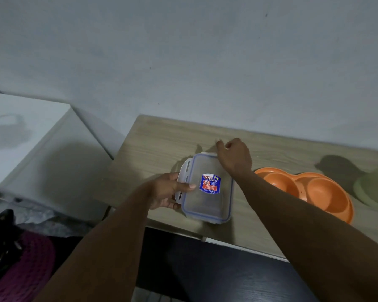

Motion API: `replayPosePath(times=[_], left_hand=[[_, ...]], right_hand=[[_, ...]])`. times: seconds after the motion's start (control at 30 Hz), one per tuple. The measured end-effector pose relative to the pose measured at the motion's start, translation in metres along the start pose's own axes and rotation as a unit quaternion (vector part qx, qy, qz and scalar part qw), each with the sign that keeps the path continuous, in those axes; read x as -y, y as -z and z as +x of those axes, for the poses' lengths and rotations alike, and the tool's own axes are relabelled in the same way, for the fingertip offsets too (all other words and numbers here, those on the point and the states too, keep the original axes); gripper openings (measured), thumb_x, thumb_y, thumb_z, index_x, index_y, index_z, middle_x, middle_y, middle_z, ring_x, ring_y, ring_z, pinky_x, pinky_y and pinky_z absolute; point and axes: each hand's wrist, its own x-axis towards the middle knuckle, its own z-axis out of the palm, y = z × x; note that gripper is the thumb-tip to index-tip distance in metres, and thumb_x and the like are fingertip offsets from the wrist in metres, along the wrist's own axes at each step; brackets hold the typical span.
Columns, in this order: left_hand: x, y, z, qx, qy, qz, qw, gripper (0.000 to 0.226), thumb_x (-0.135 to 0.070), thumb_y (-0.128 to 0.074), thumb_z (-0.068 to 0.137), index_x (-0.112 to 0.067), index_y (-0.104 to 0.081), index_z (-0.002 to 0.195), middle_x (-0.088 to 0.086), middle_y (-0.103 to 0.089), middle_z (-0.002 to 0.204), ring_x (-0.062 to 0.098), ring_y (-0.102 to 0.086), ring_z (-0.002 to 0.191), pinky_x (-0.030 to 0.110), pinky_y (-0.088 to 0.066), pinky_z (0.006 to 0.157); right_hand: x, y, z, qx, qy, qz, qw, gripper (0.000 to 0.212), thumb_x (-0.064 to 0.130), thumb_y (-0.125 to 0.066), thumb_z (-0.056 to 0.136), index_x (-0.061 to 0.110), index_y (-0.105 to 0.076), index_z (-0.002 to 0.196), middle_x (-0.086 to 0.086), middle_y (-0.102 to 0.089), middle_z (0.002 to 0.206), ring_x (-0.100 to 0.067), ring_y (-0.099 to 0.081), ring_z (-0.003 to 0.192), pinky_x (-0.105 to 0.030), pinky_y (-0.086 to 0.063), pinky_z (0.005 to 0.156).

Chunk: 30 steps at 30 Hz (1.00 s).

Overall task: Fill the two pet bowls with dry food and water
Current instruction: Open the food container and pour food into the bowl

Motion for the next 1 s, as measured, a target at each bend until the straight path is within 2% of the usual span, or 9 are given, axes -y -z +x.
replayPosePath(times=[0.1, 0.23, 0.43, 0.53, 0.6, 0.73, 0.83, 0.93, 1.0], left_hand=[[0.003, -0.004, -0.001, -0.013, -0.012, -0.011, 1.0, 0.049, -0.025, -0.081, 0.082, -0.02, -0.063, 0.127, 0.013, -0.073, 0.116, 0.034, -0.071, 0.105, 0.051, -0.06, 0.084], [0.001, -0.007, -0.003, -0.027, -0.021, 0.003, 0.999, 0.047, -0.025, -0.079, 0.084, -0.021, -0.062, 0.127, 0.012, -0.074, 0.113, 0.034, -0.071, 0.103, 0.051, -0.06, 0.083], [0.0, -0.008, -0.007, -0.032, -0.016, 0.039, 0.999, 0.051, -0.036, -0.083, 0.079, -0.027, -0.062, 0.125, 0.011, -0.074, 0.113, 0.033, -0.072, 0.102, 0.054, -0.059, 0.085], [0.0, -0.01, -0.008, -0.039, -0.016, 0.045, 0.998, 0.053, -0.039, -0.084, 0.077, -0.027, -0.062, 0.124, 0.009, -0.075, 0.11, 0.03, -0.074, 0.099, 0.051, -0.061, 0.084], [-0.001, -0.01, -0.009, -0.052, -0.02, 0.059, 0.997, 0.057, -0.04, -0.085, 0.075, -0.025, -0.061, 0.125, 0.009, -0.075, 0.109, 0.029, -0.074, 0.097, 0.05, -0.061, 0.083], [-0.007, -0.014, -0.013, -0.092, -0.048, 0.075, 0.992, 0.055, -0.037, -0.086, 0.074, -0.019, -0.062, 0.12, 0.01, -0.075, 0.106, 0.029, -0.074, 0.094, 0.051, -0.061, 0.083], [-0.012, -0.019, -0.019, -0.107, -0.072, 0.043, 0.991, 0.048, -0.034, -0.085, 0.077, -0.019, -0.062, 0.116, 0.01, -0.075, 0.105, 0.03, -0.073, 0.095, 0.051, -0.06, 0.087], [-0.016, -0.018, -0.027, -0.104, -0.079, 0.005, 0.991, 0.041, -0.031, -0.081, 0.082, -0.014, -0.063, 0.114, 0.014, -0.075, 0.103, 0.029, -0.072, 0.088, 0.038, -0.059, 0.072], [-0.016, -0.016, -0.033, -0.098, -0.077, -0.011, 0.992, 0.034, -0.029, -0.077, 0.086, -0.011, -0.065, 0.113, 0.017, -0.075, 0.103, 0.029, -0.067, 0.083, 0.035, -0.055, 0.067]], right_hand=[[-0.032, 0.017, -0.019, 0.047, -0.073, 0.027, 0.996, 0.062, 0.061, -0.049, 0.094, 0.004, -0.07, 0.084, -0.016, -0.072, 0.089, -0.039, -0.068, 0.097, -0.037, -0.05, 0.082], [-0.054, 0.018, -0.048, 0.153, -0.146, 0.135, 0.968, 0.071, 0.072, -0.056, 0.087, 0.003, -0.071, 0.088, -0.017, -0.076, 0.079, -0.036, -0.076, 0.069, -0.054, -0.063, 0.073], [-0.055, 0.013, -0.048, 0.181, -0.244, 0.276, 0.912, 0.072, 0.067, -0.068, 0.083, 0.002, -0.063, 0.116, -0.015, -0.075, 0.1, -0.034, -0.073, 0.09, -0.048, -0.061, 0.082], [-0.05, 0.017, -0.051, 0.131, -0.205, 0.248, 0.938, 0.063, 0.06, -0.069, 0.087, 0.003, -0.063, 0.114, -0.01, -0.071, 0.094, -0.025, -0.068, 0.08, -0.033, -0.052, 0.062], [-0.05, 0.02, -0.052, 0.125, -0.178, 0.228, 0.949, 0.059, 0.061, -0.068, 0.087, 0.006, -0.064, 0.11, -0.009, -0.071, 0.093, -0.023, -0.068, 0.078, -0.031, -0.05, 0.057], [-0.049, 0.024, -0.05, 0.062, -0.106, 0.167, 0.978, 0.056, 0.06, -0.071, 0.085, 0.007, -0.061, 0.1, -0.009, -0.07, 0.096, -0.026, -0.068, 0.085, -0.037, -0.053, 0.065], [-0.042, 0.031, -0.051, 0.014, -0.058, 0.197, 0.979, 0.049, 0.061, -0.073, 0.081, 0.017, -0.053, 0.091, -0.005, -0.068, 0.093, -0.027, -0.068, 0.088, -0.05, -0.059, 0.077], [-0.039, 0.036, -0.054, 0.008, -0.031, 0.213, 0.977, 0.056, 0.066, -0.072, 0.077, 0.024, -0.045, 0.104, -0.01, -0.068, 0.095, -0.03, -0.07, 0.088, -0.054, -0.06, 0.078], [-0.039, 0.038, -0.059, 0.006, -0.015, 0.222, 0.975, 0.052, 0.058, -0.073, 0.083, 0.024, -0.041, 0.109, -0.018, -0.067, 0.092, -0.035, -0.07, 0.085, -0.053, -0.06, 0.074]])
